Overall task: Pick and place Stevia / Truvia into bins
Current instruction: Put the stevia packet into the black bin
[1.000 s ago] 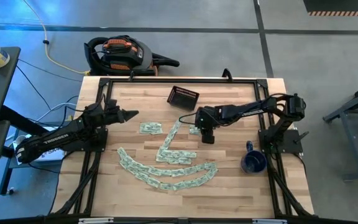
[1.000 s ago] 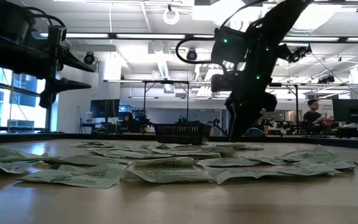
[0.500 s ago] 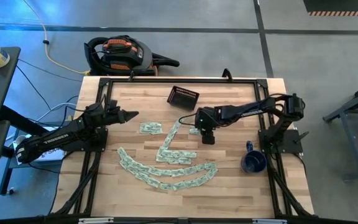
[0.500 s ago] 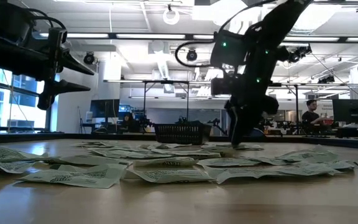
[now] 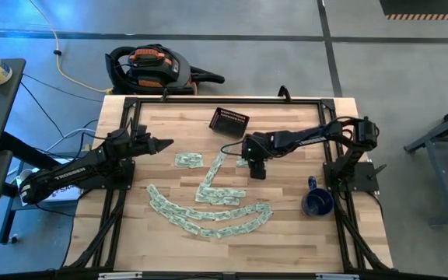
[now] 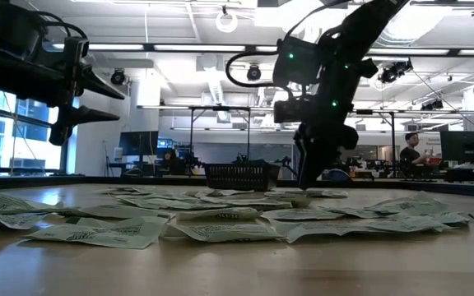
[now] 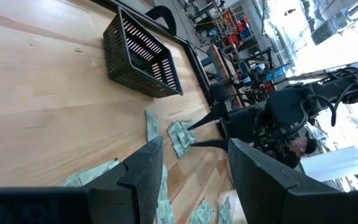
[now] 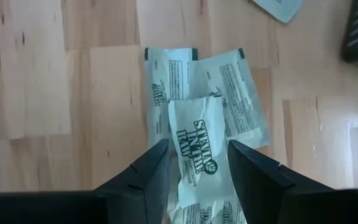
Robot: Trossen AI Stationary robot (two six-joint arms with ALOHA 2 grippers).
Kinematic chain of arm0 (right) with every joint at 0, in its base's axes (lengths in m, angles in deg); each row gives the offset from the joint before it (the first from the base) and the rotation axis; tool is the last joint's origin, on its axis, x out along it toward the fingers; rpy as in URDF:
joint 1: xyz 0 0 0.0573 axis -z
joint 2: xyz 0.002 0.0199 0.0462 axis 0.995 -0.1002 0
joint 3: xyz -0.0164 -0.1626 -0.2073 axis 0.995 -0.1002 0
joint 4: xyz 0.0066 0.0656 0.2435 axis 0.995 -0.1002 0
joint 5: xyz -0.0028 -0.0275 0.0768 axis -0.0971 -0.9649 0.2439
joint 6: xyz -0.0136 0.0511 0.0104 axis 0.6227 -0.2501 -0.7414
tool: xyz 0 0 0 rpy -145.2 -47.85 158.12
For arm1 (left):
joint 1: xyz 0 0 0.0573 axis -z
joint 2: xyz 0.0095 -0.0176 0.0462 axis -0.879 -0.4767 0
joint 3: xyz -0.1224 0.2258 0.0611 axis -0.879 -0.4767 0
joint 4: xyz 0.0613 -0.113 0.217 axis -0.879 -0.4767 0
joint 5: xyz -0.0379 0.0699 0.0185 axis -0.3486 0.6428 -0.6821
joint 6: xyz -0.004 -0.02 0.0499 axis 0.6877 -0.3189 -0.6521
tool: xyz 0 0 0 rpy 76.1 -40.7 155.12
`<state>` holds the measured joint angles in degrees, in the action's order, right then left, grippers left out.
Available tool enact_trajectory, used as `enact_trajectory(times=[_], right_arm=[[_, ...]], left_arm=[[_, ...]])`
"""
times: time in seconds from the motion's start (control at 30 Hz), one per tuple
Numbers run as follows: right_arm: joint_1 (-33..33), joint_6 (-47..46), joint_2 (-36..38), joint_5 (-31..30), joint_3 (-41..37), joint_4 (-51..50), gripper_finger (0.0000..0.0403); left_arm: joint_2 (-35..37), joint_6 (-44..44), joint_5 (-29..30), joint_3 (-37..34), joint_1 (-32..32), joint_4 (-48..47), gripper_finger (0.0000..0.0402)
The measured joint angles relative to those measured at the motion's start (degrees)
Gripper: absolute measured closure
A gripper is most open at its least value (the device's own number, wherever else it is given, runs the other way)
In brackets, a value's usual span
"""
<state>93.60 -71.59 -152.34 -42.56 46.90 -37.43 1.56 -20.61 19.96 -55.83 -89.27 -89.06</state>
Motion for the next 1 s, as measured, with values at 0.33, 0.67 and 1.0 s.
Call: enact_trajectory(times=[0.33, 0.67, 1.0], right_arm=[[0.12, 0.04, 0.00, 1.53, -0.17, -0.75, 0.0266], [1.20, 0.32, -1.89, 2.45, -0.17, 0.22, 0.0267], [1.20, 0.19, -1.97, 2.10, -0.04, -0.65, 0.0305]], left_arm=[[0.00, -0.13, -0.02, 0.00, 0.02, -1.01, 0.0186], [0.00, -0.13, -0.10, 0.00, 0.00, -2.52, 0.0186], [0.00, -0.11, -0.11, 0.00, 0.00, -2.83, 0.0186]])
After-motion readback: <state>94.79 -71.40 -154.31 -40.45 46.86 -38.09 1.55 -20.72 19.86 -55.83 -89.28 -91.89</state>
